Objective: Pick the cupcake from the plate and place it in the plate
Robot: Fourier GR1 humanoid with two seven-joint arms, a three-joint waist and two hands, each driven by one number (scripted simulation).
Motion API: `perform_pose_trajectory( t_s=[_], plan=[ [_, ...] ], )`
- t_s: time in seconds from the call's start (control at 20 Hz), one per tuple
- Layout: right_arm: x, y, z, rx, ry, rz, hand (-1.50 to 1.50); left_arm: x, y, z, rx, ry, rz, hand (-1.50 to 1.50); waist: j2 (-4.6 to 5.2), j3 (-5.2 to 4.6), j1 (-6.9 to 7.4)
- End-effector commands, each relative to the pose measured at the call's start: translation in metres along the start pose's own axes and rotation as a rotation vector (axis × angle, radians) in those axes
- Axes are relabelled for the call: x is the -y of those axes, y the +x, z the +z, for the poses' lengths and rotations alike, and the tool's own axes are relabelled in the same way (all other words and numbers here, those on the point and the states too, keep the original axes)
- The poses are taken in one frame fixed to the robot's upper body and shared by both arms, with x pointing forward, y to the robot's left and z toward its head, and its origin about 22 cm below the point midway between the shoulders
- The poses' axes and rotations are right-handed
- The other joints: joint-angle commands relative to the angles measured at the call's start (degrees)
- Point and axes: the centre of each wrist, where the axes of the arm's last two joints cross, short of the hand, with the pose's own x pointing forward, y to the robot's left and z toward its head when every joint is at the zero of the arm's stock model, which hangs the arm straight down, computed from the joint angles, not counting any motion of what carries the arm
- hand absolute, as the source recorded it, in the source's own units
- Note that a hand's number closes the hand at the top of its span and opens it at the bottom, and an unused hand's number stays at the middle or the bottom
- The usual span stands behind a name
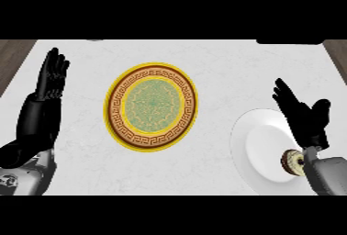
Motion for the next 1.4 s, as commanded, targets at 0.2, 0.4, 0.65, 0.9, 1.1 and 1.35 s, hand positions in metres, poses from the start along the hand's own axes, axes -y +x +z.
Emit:
perform_pose_trajectory(
  t_s=[0.2,0.4,0.65,0.9,1.1,1.35],
  plan=[
    [-0.068,0.054,-0.037,0.284,-0.014,0.071,1.50,-0.033,-0.004,-0.019,-0.176,-0.096,0.019,0.00,-0.40,-0.14,0.21],
    [0.011,-0.017,-0.020,-0.012,-0.203,0.781,1.50,-0.012,-0.012,-0.007,-0.221,-0.138,0.049,0.00,0.36,-1.12,0.95],
    [-0.100,-0.052,-0.002,0.098,-0.550,0.337,-1.50,-0.022,-0.017,-0.008,-0.284,-0.115,0.060,0.00,-0.47,-0.02,-1.23],
    [-0.102,-0.043,0.011,0.291,-0.630,0.284,-1.50,-0.037,-0.019,-0.024,-0.299,-0.112,0.071,0.00,-0.58,-0.10,-1.63],
    [-0.087,-0.012,0.019,0.309,-0.673,0.392,-1.50,-0.025,-0.004,-0.028,-0.293,-0.133,0.075,0.00,-0.80,-0.20,-1.69],
    [-0.053,0.004,0.020,0.055,-0.607,0.632,-1.50,-0.038,-0.005,-0.022,-0.292,-0.106,0.062,0.00,-1.41,-0.58,-2.41]
  ],
)
